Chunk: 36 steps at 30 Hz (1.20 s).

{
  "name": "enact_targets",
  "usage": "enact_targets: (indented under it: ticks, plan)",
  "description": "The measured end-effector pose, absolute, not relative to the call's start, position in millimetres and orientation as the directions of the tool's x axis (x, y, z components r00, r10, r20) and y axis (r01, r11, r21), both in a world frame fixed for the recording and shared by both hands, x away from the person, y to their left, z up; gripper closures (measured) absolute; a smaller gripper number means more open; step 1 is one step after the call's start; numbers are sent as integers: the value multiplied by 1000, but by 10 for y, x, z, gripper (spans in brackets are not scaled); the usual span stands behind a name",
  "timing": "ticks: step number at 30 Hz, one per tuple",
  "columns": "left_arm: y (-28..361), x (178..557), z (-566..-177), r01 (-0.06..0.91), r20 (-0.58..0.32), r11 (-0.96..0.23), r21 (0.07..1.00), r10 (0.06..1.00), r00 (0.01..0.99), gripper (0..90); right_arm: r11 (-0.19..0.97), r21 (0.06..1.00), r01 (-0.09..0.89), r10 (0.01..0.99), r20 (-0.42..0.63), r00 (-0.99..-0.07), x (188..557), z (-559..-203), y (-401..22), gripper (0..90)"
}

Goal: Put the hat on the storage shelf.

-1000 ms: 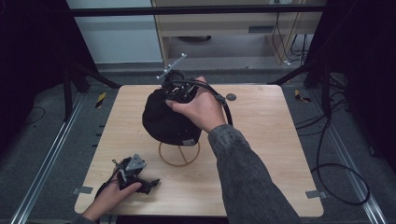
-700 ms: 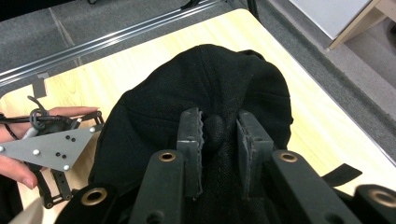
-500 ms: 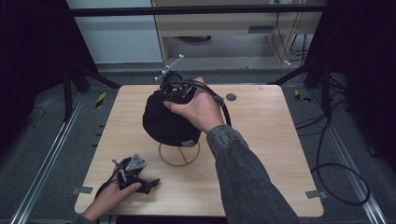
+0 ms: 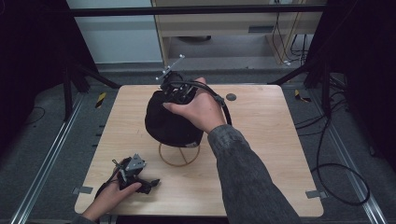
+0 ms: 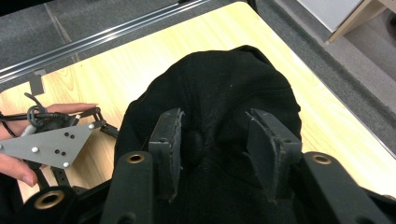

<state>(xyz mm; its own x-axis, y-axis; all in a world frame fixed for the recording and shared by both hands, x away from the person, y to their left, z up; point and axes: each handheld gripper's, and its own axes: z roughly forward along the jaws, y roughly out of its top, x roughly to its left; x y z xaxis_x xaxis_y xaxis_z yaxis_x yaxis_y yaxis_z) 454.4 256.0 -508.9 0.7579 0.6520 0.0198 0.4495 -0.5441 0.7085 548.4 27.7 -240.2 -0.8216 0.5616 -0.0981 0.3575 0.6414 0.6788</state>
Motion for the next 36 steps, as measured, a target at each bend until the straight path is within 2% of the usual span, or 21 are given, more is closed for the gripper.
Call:
enact_targets:
  ticks: [9,20,24,36]
  plan:
    - [2561,4544,-5089,449,20,-544,708,652,758,0,632,685,363,570,-94,-816,5462,-2388,241,430]
    - [2560,4544,-5089,450,19,-543,709,653,757,0,620,700,355,596,-126,-793,5408,-2398,214,149]
    - [2560,4544,-5089,450,19,-543,709,653,757,0,615,707,350,596,-126,-793,5398,-2404,202,90]
    - [2560,4545,-5089,449,20,-544,709,652,758,0,594,734,330,589,-116,-800,5344,-2358,124,62]
